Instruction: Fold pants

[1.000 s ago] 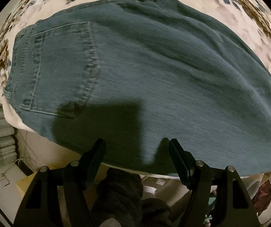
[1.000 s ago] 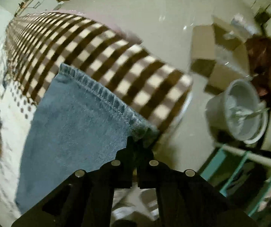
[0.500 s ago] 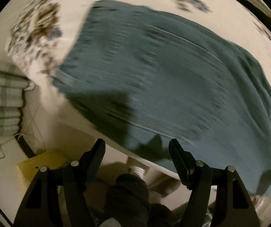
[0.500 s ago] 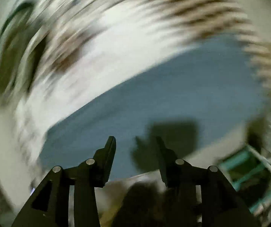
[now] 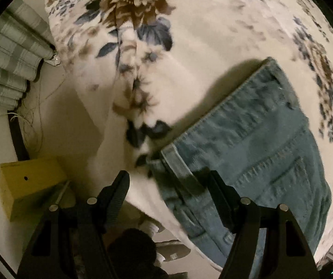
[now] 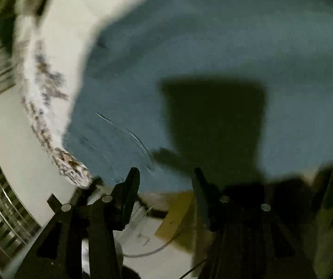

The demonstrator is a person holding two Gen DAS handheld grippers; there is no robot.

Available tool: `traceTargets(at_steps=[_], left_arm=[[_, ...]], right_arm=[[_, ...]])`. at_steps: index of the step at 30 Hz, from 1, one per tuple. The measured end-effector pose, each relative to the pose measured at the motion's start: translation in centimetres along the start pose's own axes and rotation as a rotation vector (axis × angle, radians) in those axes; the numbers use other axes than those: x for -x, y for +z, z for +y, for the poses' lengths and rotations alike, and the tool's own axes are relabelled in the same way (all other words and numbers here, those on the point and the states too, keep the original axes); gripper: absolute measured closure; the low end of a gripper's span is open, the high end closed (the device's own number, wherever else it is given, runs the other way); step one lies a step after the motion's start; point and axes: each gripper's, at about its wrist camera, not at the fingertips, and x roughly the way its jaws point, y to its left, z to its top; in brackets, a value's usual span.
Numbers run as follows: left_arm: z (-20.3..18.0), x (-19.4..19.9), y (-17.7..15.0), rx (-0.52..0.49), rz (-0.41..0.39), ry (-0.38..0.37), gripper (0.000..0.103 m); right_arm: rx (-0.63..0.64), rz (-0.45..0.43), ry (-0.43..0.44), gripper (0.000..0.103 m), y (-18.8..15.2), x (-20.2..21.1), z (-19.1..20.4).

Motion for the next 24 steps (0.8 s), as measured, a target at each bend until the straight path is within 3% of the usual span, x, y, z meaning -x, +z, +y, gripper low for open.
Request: traceTargets(at_steps=[2,5,8,9,12,17,24], left_arm=[[0.2,-1.0,0.1,0.0,0.009,-0.015,0.036],[1.1,-1.0,0.5,-0.027,-0.013,-0.059,0.057],[0.1,-0.3,0.0,-0.067,-0.053,-0.039,0.068],[0.1,-0.1,-0.1,-0.067,-0.06,-0.044,0.072],[0.3,0.9,-0.3,-0.08,-0.075,-0.068,0.078],[-0.6,4.1,-1.6,-0.108,-0.08,-0.098,0.082],[0.3,3.7,-1.7,-0.114,-0.042,-0.103,0.085]], right_arm=[[-0.079,0.021,-0.022,0.054,-1.5,-2.3,-2.3],[-0.178,0.008,0.027,0.054,-2.3,-4.0,-4.5],[-0.223,-0.071,0.056,0.057,-2.4,-4.1,-5.2],[-0.229,-0.112,0.047,0.076,-2.5,-4.0,-5.2],[-0.221,-0.167,0.002,0.097,-3.4,-3.6,-5.1],[-0.173,-0.201,-0.024,0.1,-5.6,-3.0,-4.4],[-0.117,-0.192,-0.07,0.101,-7.3,-2.3,-3.9]])
